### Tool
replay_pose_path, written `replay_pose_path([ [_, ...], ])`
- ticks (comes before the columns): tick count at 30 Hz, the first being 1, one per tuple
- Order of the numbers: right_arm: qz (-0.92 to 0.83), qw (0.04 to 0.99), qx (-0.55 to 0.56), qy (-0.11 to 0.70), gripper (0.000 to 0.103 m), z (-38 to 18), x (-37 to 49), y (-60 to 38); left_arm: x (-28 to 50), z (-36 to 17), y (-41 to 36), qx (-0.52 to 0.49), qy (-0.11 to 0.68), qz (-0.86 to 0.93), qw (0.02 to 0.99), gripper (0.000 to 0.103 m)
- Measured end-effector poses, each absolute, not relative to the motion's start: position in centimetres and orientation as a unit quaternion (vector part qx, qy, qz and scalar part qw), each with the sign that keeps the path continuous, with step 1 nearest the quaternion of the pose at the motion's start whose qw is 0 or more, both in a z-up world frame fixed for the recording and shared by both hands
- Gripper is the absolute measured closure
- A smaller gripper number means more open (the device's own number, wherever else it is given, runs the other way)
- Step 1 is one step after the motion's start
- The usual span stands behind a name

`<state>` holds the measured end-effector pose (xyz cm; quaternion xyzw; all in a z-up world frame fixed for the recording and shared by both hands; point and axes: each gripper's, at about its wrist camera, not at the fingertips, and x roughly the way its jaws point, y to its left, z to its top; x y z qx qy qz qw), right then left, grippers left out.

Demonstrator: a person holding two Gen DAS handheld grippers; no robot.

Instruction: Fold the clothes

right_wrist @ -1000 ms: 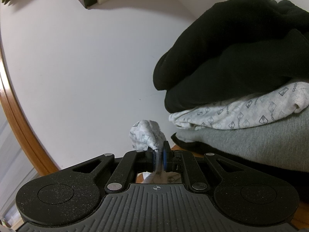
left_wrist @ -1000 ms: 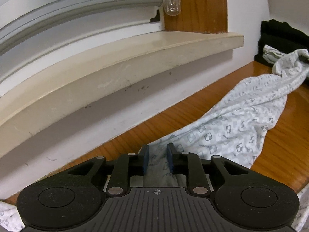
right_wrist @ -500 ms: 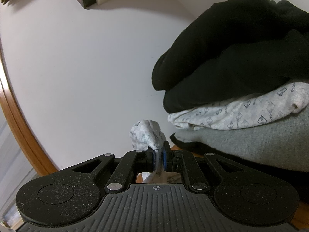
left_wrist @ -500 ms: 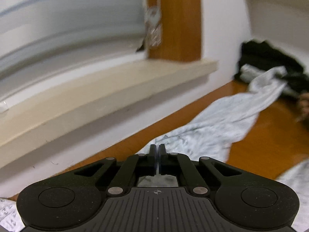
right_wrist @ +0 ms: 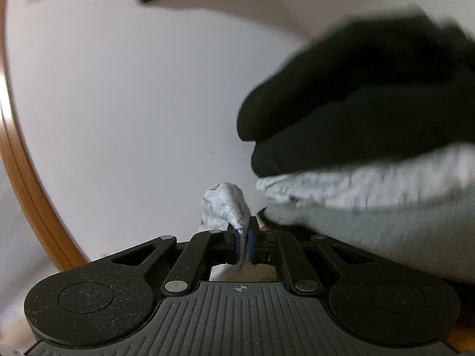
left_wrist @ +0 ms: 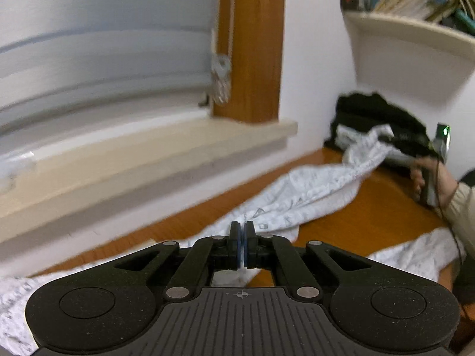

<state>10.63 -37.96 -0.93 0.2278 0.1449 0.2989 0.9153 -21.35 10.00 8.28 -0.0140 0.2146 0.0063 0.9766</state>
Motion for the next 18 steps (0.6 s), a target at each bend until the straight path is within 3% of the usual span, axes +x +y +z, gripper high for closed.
replay_pose_path([
  [7, 0.293, 0.892, 0.317, 0.136, 0.096, 5.6, 10.7, -41.3, -23.3, 10.7, 10.4, -0.037, 0.167, -0.016, 0.985, 0.102],
  [11, 0.292, 0.914, 0.227, 0.169, 0.096, 7.5, 10.7, -38.9, -23.0, 9.8, 10.3, -0.021, 0.183, 0.003, 0.983, 0.102],
  [18, 0.32, 0.904, 0.202, 0.198, 0.096, 9.7, 13.2, -33.8, -22.3, 11.6, 13.8, -0.04, 0.141, 0.097, 0.984, 0.102],
])
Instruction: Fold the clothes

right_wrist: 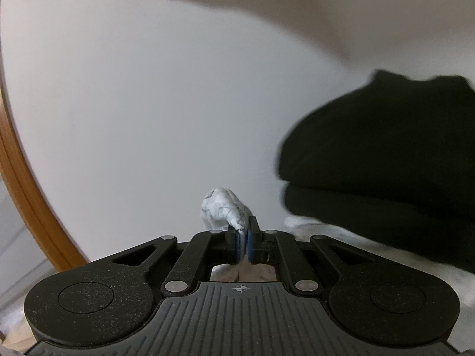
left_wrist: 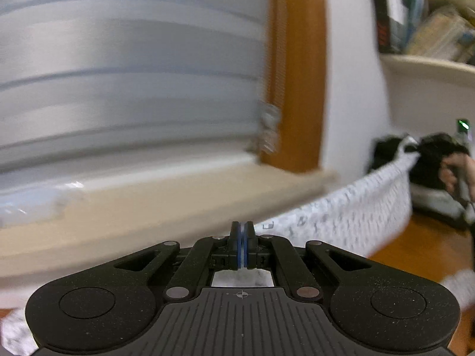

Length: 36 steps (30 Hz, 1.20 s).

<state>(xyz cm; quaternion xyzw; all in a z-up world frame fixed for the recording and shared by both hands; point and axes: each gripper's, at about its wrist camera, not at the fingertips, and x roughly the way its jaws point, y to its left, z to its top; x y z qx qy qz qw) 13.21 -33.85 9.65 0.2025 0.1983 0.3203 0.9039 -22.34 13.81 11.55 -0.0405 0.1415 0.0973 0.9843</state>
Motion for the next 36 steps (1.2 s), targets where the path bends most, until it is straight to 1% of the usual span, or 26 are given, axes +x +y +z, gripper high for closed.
replay_pose_path([
  [2, 0.339, 0.9, 0.209, 0.175, 0.096, 11.5, 13.3, -32.0, -22.9, 13.0, 14.6, -0.042, 0.123, 0.11, 0.985, 0.102],
  [5, 0.369, 0.9, 0.213, 0.094, 0.096, 15.6, 11.9, -30.8, -24.2, 15.1, 14.7, -0.031, 0.102, 0.113, 0.988, 0.102],
  [7, 0.369, 0.906, 0.2, 0.05, 0.096, 17.5, 10.6, -31.0, -25.4, 15.7, 14.1, -0.026, 0.102, 0.093, 0.99, 0.102],
  [8, 0.358, 0.913, 0.189, 0.044, 0.096, 17.9, 10.2, -31.3, -25.8, 15.5, 13.4, -0.023, 0.11, 0.08, 0.99, 0.102],
  [10, 0.327, 0.93, 0.15, 0.069, 0.096, 17.5, 10.0, -31.9, -26.2, 14.3, 11.8, -0.02, 0.136, 0.051, 0.989, 0.102],
  [13, 0.286, 0.945, 0.073, 0.142, 0.095, 14.3, 10.0, -32.9, -26.1, 10.7, 9.2, -0.022, 0.201, 0.001, 0.979, 0.101],
  [14, 0.276, 0.945, 0.053, 0.169, 0.093, 12.8, 10.0, -33.6, -25.9, 9.2, 8.4, -0.027, 0.226, -0.016, 0.974, 0.101],
  [15, 0.268, 0.942, 0.035, 0.198, 0.083, 11.5, 10.1, -34.0, -25.7, 7.7, 7.7, -0.031, 0.252, -0.031, 0.967, 0.101],
  [16, 0.261, 0.94, 0.021, 0.221, 0.078, 10.3, 10.1, -34.4, -25.5, 6.4, 7.2, -0.034, 0.272, -0.041, 0.961, 0.101],
  [17, 0.255, 0.939, 0.008, 0.232, 0.07, 9.3, 10.0, -34.8, -25.4, 5.5, 6.8, -0.035, 0.286, -0.047, 0.956, 0.101],
  [20, 0.27, 0.932, -0.02, 0.239, 0.07, 7.4, 9.4, -34.7, -25.1, 5.2, 6.6, -0.042, 0.294, -0.055, 0.953, 0.1],
  [25, 0.314, 0.913, -0.066, 0.252, 0.071, 5.5, 8.7, -31.5, -24.3, 7.9, 8.0, -0.048, 0.267, -0.042, 0.962, 0.1],
  [28, 0.337, 0.896, -0.098, 0.273, 0.07, 3.6, 8.3, -29.4, -24.2, 8.7, 8.9, -0.043, 0.252, -0.021, 0.967, 0.099],
  [29, 0.338, 0.892, -0.11, 0.281, 0.07, 2.8, 8.8, -28.8, -23.7, 8.6, 9.2, -0.038, 0.252, -0.012, 0.967, 0.096],
  [30, 0.337, 0.889, -0.118, 0.288, 0.071, 2.1, 8.9, -28.5, -23.2, 8.4, 9.6, -0.033, 0.253, -0.003, 0.967, 0.095],
  [33, 0.331, 0.886, -0.116, 0.303, 0.07, 0.4, 9.2, -29.1, -21.2, 7.5, 10.9, -0.011, 0.263, 0.027, 0.964, 0.095],
  [36, 0.337, 0.884, -0.101, 0.307, 0.068, -0.6, 9.6, -29.9, -19.1, 5.7, 12.8, 0.004, 0.292, 0.067, 0.954, 0.095],
])
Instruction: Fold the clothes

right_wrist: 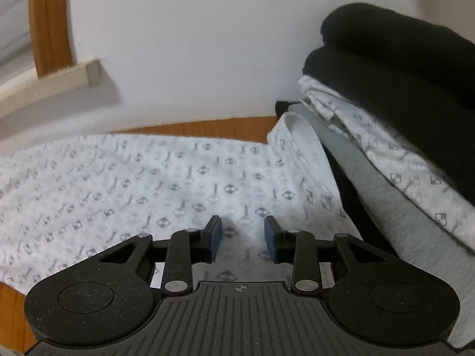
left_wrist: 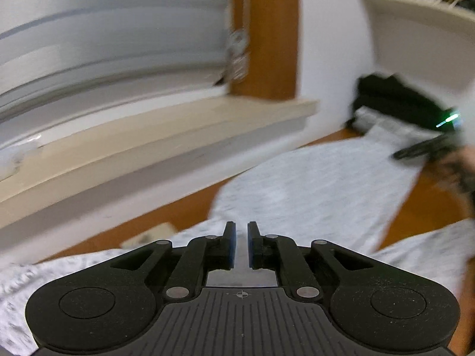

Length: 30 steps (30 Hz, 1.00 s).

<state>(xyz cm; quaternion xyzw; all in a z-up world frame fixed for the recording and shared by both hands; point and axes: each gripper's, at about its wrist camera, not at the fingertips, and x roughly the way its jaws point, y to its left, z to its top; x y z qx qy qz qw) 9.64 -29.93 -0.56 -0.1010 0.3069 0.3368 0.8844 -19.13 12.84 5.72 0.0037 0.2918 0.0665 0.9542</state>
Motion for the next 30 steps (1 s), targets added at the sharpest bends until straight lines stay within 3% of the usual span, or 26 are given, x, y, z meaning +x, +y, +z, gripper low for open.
replay_pose_path([
  [5, 0.336, 0.89, -0.1, 0.292, 0.067, -0.9, 9.3, -29.5, -18.4, 2.8, 15.5, 0.022, 0.342, 0.117, 0.932, 0.095],
  [12, 0.348, 0.886, -0.105, 0.288, 0.067, -1.0, 9.6, -27.3, -20.8, 2.0, 16.7, 0.078, 0.348, 0.182, 0.916, 0.094],
  [25, 0.311, 0.9, -0.096, 0.289, 0.068, -1.1, 12.9, -29.8, -26.3, 2.3, 19.8, 0.006, 0.323, 0.205, 0.924, 0.094],
  [27, 0.3, 0.905, -0.111, 0.281, 0.08, -1.1, 13.3, -30.3, -27.0, 2.4, 20.0, 0.002, 0.322, 0.205, 0.924, 0.094],
  [30, 0.275, 0.913, -0.133, 0.27, 0.079, -1.3, 13.4, -30.8, -27.5, 2.5, 19.8, 0.009, 0.323, 0.209, 0.923, 0.094],
])
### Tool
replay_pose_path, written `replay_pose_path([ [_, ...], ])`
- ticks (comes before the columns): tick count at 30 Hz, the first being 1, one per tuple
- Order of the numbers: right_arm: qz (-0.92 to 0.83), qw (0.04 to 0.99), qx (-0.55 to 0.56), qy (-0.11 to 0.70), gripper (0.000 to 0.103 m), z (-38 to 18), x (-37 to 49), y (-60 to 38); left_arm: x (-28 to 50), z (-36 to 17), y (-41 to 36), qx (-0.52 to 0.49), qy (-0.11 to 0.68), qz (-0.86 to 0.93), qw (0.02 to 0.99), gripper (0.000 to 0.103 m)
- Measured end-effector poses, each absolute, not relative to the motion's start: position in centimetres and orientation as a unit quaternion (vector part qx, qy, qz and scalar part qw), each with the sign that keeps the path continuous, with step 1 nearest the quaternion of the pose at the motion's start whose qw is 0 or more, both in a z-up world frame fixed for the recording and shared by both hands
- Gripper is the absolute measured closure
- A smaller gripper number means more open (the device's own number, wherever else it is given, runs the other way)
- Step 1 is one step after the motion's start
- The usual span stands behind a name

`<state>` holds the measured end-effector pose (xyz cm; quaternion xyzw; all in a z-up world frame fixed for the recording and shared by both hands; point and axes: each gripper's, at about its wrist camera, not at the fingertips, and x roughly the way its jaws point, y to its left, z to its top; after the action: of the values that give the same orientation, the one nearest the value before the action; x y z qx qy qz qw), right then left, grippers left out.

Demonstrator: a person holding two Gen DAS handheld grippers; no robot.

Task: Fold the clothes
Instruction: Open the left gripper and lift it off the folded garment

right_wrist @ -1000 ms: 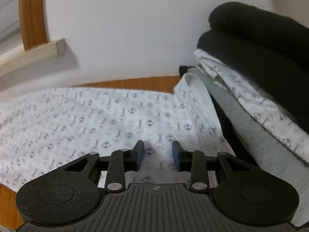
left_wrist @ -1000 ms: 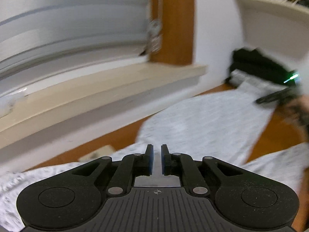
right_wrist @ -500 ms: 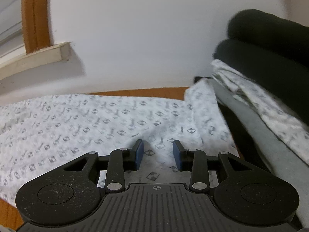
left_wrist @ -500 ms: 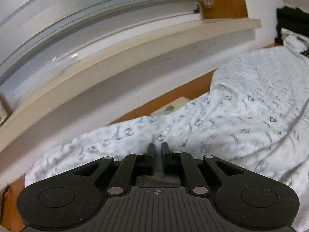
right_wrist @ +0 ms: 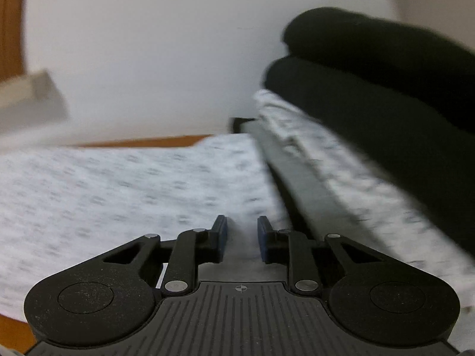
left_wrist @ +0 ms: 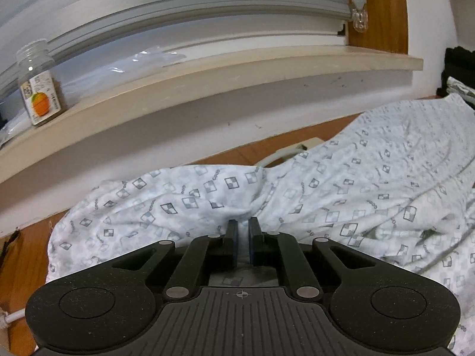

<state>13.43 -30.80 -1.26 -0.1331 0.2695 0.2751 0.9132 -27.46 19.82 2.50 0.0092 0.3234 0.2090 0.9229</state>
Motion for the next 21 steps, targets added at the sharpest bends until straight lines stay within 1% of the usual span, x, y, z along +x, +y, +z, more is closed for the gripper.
replay_pose_path([
  [7, 0.273, 0.911, -0.137, 0.278, 0.079, -1.1, 13.6, -30.5, -27.8, 2.6, 19.8, 0.012, 0.322, 0.212, 0.923, 0.093],
  [11, 0.307, 0.902, -0.14, 0.271, 0.069, -0.6, 11.7, -28.9, -27.8, 2.7, 20.0, -0.005, 0.318, 0.211, 0.924, 0.092],
  [12, 0.325, 0.895, -0.144, 0.271, 0.069, -0.6, 10.8, -28.1, -27.8, 2.7, 20.2, -0.013, 0.317, 0.21, 0.925, 0.092],
  [13, 0.341, 0.888, -0.15, 0.269, 0.069, -0.6, 9.9, -27.3, -27.7, 2.8, 20.4, -0.02, 0.317, 0.209, 0.925, 0.09],
  [14, 0.355, 0.882, -0.157, 0.266, 0.068, -0.6, 8.9, -26.4, -27.6, 2.9, 20.5, -0.025, 0.317, 0.208, 0.925, 0.085],
  [15, 0.376, 0.873, -0.161, 0.265, 0.064, -0.5, 7.8, -25.3, -27.4, 3.2, 20.6, -0.027, 0.316, 0.206, 0.926, 0.082],
  [17, 0.415, 0.856, -0.169, 0.259, 0.059, -0.1, 5.6, -23.2, -27.1, 4.1, 20.5, -0.007, 0.309, 0.208, 0.928, 0.07],
  [18, 0.434, 0.846, -0.174, 0.255, 0.057, 0.0, 4.3, -22.1, -26.9, 4.5, 20.4, 0.004, 0.305, 0.21, 0.929, 0.066],
  [19, 0.451, 0.838, -0.178, 0.251, 0.057, 0.2, 3.2, -21.0, -26.7, 5.1, 20.5, 0.018, 0.301, 0.213, 0.929, 0.06],
  [21, 0.482, 0.82, -0.19, 0.244, 0.056, 0.2, 1.1, -18.9, -26.5, 6.2, 21.0, 0.044, 0.294, 0.22, 0.929, 0.055],
])
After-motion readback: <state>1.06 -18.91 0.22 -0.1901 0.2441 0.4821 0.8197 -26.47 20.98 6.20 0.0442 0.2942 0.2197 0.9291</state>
